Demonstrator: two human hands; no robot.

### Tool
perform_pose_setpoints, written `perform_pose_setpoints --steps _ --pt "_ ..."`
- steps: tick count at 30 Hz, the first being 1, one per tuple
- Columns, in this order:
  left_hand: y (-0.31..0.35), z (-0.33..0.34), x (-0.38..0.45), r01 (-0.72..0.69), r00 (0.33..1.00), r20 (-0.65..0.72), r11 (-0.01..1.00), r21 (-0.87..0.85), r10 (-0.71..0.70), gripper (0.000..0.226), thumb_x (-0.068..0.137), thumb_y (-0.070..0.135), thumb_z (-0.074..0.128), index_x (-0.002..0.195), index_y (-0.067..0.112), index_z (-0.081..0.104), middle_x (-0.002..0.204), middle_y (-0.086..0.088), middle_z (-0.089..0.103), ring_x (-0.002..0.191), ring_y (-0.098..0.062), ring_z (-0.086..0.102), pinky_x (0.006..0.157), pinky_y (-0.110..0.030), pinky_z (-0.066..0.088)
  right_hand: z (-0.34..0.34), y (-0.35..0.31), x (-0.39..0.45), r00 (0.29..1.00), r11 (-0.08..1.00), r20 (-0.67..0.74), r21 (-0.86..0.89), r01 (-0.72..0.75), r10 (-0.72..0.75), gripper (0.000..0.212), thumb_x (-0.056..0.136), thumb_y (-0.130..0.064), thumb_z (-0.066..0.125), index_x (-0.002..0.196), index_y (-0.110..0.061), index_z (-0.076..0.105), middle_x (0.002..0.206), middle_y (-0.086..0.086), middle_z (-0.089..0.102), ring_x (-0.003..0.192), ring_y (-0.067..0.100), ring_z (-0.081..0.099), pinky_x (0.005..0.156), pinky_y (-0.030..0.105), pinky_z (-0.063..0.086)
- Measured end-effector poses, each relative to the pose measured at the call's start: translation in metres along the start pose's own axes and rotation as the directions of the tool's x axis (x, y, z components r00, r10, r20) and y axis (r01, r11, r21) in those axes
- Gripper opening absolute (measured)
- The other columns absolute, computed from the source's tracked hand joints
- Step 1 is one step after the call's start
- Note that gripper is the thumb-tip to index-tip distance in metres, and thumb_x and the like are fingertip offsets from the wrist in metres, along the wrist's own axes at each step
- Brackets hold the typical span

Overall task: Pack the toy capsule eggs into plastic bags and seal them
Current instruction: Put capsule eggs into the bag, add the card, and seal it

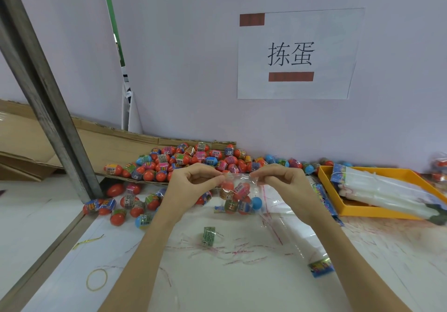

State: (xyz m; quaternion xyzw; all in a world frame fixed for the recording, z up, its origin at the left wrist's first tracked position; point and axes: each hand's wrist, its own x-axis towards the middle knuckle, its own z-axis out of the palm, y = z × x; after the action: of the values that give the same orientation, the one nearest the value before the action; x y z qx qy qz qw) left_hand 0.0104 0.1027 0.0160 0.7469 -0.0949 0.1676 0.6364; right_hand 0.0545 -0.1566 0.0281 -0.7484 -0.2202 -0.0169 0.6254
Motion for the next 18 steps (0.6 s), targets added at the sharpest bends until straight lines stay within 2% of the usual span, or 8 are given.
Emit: perform_pose_setpoints --steps 4,8,11,15,18 --pt "-0.001 0.002 0.001 -0.006 1.0 0.005 1.0 0.004 0.006 0.017 0.085 0.004 0.084 0.098 0.015 0.083 0.098 -0.002 0.081 0.094 -0.019 0.078 0.084 -0.022 0.06 0.004 0.001 0.001 1.0 0.999 -0.01 -0.034 0.016 -0.016 0.018 0.094 -0.009 0.073 0.098 -0.025 0.081 0.095 -0.007 0.079 0.092 0.012 0.074 0.084 0.02 0.059" --pt "-0.002 -0.001 0.002 0.038 0.999 0.009 0.999 -0.001 -0.038 0.021 0.086 0.002 0.082 0.096 0.02 0.084 0.098 -0.002 0.081 0.095 -0.018 0.078 0.085 -0.021 0.06 0.008 0.006 0.004 1.0 0.997 -0.024 -0.077 0.005 -0.007 0.018 0.091 -0.007 0.076 0.097 -0.023 0.079 0.09 -0.009 0.079 0.084 0.013 0.077 0.078 0.021 0.061" --pt "-0.001 0.0 0.003 0.072 0.997 0.014 0.997 -0.019 -0.072 0.021 0.087 0.001 0.081 0.096 0.019 0.083 0.098 -0.003 0.081 0.096 -0.018 0.078 0.086 -0.022 0.06 0.008 0.006 0.005 0.998 0.993 -0.033 -0.109 0.053 -0.057 0.017 0.091 -0.007 0.077 0.097 -0.024 0.076 0.089 -0.012 0.077 0.085 0.009 0.075 0.075 0.015 0.057" --pt "0.002 -0.001 0.003 0.069 0.997 0.029 0.998 -0.008 -0.069 0.022 0.09 -0.001 0.077 0.107 0.014 0.077 0.103 -0.003 0.08 0.101 -0.019 0.075 0.095 -0.029 0.06 0.013 0.006 0.006 0.995 0.99 -0.046 -0.12 0.078 -0.085 0.021 0.091 -0.008 0.077 0.098 -0.027 0.072 0.089 -0.014 0.075 0.085 0.008 0.073 0.077 0.014 0.056" --pt "0.008 0.001 0.001 0.02 0.995 0.1 0.999 0.049 -0.025 0.028 0.096 0.006 0.072 0.118 0.023 0.071 0.111 0.003 0.075 0.108 -0.015 0.07 0.096 -0.027 0.057 0.016 0.003 0.002 0.993 0.991 -0.004 -0.058 0.12 -0.12 0.023 0.091 -0.008 0.077 0.107 -0.025 0.073 0.093 -0.009 0.076 0.089 0.013 0.073 0.082 0.019 0.058"
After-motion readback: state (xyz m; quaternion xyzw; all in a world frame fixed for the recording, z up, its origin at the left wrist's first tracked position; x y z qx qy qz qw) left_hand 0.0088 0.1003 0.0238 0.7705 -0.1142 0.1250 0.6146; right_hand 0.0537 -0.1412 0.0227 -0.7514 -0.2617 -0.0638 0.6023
